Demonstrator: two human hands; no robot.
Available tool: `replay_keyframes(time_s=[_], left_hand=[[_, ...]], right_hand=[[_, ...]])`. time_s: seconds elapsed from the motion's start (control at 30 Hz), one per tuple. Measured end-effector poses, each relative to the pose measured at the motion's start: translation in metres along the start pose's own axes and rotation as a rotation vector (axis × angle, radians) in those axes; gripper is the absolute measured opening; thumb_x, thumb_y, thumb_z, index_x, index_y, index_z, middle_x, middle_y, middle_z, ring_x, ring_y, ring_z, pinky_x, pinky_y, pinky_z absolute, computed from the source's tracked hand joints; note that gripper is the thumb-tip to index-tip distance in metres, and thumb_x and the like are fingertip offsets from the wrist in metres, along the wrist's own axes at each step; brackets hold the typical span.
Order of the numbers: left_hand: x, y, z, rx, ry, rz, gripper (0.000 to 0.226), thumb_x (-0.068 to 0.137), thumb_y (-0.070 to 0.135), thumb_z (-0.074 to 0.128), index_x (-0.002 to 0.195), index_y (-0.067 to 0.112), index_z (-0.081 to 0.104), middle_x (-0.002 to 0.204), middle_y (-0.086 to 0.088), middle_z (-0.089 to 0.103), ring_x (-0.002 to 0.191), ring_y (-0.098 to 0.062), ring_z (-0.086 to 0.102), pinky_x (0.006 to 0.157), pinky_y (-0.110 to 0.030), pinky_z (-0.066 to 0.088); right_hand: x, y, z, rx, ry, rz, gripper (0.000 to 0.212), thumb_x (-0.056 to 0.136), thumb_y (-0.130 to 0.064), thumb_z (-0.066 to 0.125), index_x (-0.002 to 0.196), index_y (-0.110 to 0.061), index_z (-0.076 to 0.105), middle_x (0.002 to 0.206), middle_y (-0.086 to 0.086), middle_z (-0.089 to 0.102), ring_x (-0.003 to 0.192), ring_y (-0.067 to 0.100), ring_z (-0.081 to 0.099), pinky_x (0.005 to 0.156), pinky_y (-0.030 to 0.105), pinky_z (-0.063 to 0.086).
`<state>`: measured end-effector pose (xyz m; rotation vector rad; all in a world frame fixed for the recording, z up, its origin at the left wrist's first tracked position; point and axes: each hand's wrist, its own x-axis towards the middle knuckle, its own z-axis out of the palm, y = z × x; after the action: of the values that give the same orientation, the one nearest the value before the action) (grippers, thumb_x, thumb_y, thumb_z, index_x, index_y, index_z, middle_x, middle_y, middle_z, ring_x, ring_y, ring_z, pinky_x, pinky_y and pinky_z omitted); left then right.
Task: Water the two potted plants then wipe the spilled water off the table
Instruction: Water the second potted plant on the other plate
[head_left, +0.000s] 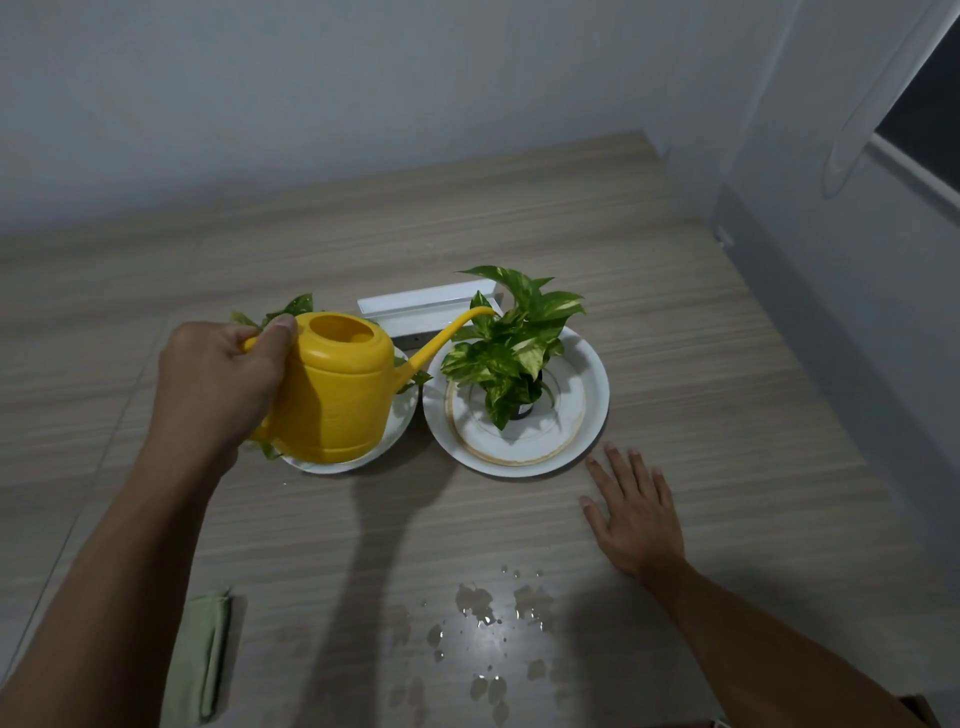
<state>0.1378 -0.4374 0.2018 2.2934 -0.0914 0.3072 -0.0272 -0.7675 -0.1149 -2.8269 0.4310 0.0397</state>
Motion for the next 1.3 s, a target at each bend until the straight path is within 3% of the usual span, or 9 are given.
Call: replay_keyframes(time_s=[0.13,0.27,0.33,0.5,0.63,0.77,1.0,1.2,1.3], left_hand=[[0.003,-0.005,-0.004,0.039,0.006,0.004,0.059,0.082,0.055,0.059,0.068,-0.001,0.065,0.059,-0.034,0.054,0.055,-0.052,0.054,0.054,-0.056,0.049],[0.002,-0.008,-0.010,0.044,0.020,0.001,0.040,0.082,0.054,0.061,0.057,0.023,0.060,0.048,-0.014,0.052,0.047,-0.033,0.050,0.053,-0.042,0.044],[0.000,-0.009,-0.012,0.040,0.015,-0.021,0.038,0.079,0.055,0.060,0.057,0.024,0.061,0.052,-0.014,0.054,0.049,-0.031,0.050,0.055,-0.045,0.047],[-0.005,-0.003,-0.014,0.062,-0.014,0.005,0.046,0.080,0.056,0.060,0.057,0.016,0.062,0.057,-0.026,0.055,0.049,-0.033,0.051,0.053,-0.048,0.048],[-0.008,0.002,-0.012,0.041,-0.044,0.021,0.045,0.088,0.047,0.064,0.060,0.012,0.063,0.051,-0.019,0.050,0.049,-0.029,0.047,0.052,-0.037,0.041],[-0.008,0.014,-0.008,0.052,-0.063,0.011,0.059,0.083,0.053,0.059,0.066,-0.004,0.063,0.063,-0.036,0.053,0.052,-0.030,0.047,0.055,-0.052,0.047],[-0.001,0.017,-0.004,0.057,-0.041,0.038,0.043,0.085,0.049,0.059,0.056,0.017,0.061,0.046,-0.012,0.046,0.047,-0.027,0.045,0.056,-0.036,0.040],[0.005,0.019,-0.010,0.116,-0.036,0.038,0.061,0.081,0.054,0.056,0.063,-0.005,0.060,0.049,-0.014,0.040,0.048,-0.030,0.042,0.054,-0.044,0.044],[0.007,0.019,-0.013,0.143,-0.033,0.040,0.061,0.080,0.055,0.056,0.072,-0.004,0.067,0.060,-0.025,0.058,0.059,-0.039,0.057,0.060,-0.046,0.050]], right_hand=[[0.000,0.002,0.004,-0.015,0.001,0.000,0.062,0.097,-0.055,0.038,0.153,-0.035,0.024,0.165,-0.005,0.014,0.152,0.021,0.004,0.122,0.048,0.008],[0.001,0.003,0.006,-0.015,0.023,-0.006,0.062,0.095,-0.056,0.035,0.153,-0.034,0.027,0.164,-0.004,0.017,0.152,0.022,0.009,0.121,0.049,0.012],[0.001,0.003,0.008,-0.017,0.020,-0.007,0.062,0.095,-0.057,0.033,0.153,-0.034,0.027,0.164,-0.004,0.016,0.152,0.022,0.008,0.121,0.049,0.011],[0.001,0.004,0.009,-0.017,0.024,-0.010,0.061,0.096,-0.054,0.039,0.153,-0.034,0.027,0.164,-0.004,0.016,0.152,0.022,0.007,0.121,0.050,0.010],[0.000,0.003,0.007,-0.025,0.031,-0.009,0.062,0.096,-0.055,0.037,0.153,-0.033,0.028,0.164,-0.003,0.018,0.152,0.023,0.009,0.121,0.050,0.011],[-0.001,0.003,0.007,-0.020,0.038,-0.015,0.062,0.096,-0.055,0.037,0.153,-0.033,0.029,0.164,-0.003,0.018,0.152,0.023,0.011,0.121,0.051,0.013],[0.000,0.004,0.007,-0.025,0.028,-0.010,0.063,0.095,-0.059,0.029,0.153,-0.035,0.026,0.164,-0.005,0.015,0.152,0.021,0.007,0.121,0.049,0.010],[0.000,0.003,0.006,-0.019,0.022,-0.014,0.063,0.095,-0.058,0.028,0.153,-0.035,0.023,0.165,-0.006,0.013,0.152,0.020,0.004,0.122,0.049,0.009],[-0.001,0.002,0.004,-0.013,0.036,-0.012,0.063,0.095,-0.058,0.029,0.153,-0.034,0.027,0.164,-0.004,0.017,0.152,0.021,0.008,0.121,0.049,0.012]])
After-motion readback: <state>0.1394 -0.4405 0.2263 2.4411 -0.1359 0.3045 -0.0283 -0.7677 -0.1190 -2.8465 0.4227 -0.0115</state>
